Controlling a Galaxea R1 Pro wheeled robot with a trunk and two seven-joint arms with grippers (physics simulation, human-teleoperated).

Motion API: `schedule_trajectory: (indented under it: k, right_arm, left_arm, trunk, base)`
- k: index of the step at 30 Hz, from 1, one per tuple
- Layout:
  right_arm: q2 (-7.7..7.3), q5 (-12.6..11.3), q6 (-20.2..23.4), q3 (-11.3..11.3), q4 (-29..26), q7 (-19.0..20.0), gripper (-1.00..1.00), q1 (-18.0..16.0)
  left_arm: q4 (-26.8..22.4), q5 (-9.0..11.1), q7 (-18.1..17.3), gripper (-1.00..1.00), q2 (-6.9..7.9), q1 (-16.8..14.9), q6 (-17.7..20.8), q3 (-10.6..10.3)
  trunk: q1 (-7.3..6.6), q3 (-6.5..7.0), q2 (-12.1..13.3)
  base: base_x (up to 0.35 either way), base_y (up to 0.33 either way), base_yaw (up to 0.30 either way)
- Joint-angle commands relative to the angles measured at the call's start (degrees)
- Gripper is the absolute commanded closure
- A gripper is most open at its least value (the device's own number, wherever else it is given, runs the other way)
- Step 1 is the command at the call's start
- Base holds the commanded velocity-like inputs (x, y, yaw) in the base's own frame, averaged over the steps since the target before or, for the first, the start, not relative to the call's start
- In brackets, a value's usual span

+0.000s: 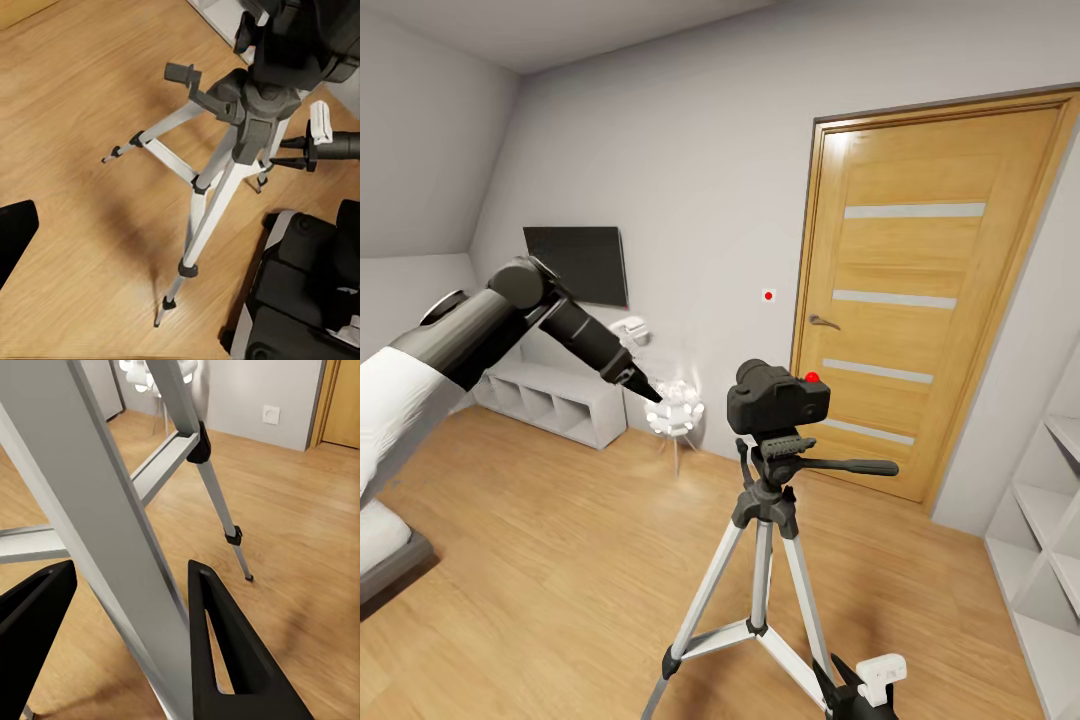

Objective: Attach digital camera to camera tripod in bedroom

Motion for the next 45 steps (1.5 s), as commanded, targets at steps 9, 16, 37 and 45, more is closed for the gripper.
schedule_trajectory:
  k: [9, 16, 37, 45]
  right_arm:
    - [0.05, 2.69, 0.19, -0.36, 0.92, -0.44, 1.0, -0.01]
    - [0.05, 2.68, 0.13, -0.36, 0.92, -0.44, 1.0, 0.0]
    - [0.05, 2.7, 0.05, -0.33, 0.92, -0.44, 1.0, -0.01]
    - [0.05, 2.72, 0.04, -0.33, 0.92, -0.44, 1.0, -0.01]
  left_arm:
    - [0.21, -0.26, -0.41, -1.0, 4.9, 0.42, 0.6, -0.42]
    - [17.34, -0.25, 0.24, -1.0, 4.04, 6.02, 0.6, -1.53]
    - [52.97, 25.04, 58.34, -1.0, -3.5, 19.0, -28.62, -0.57]
    - [53.55, 28.75, 67.1, -1.0, -6.23, 24.91, -35.4, -0.55]
  trunk:
    - [0.04, -0.04, -0.01]
    - [0.04, -0.04, -0.01]
    - [0.04, -0.04, -0.01]
    - [0.04, -0.04, -0.01]
  base:
    - [0.0, 0.0, 0.0]
    - [0.0, 0.0, 0.0]
    - [0.0, 0.0, 0.0]
    - [0.0, 0.0, 0.0]
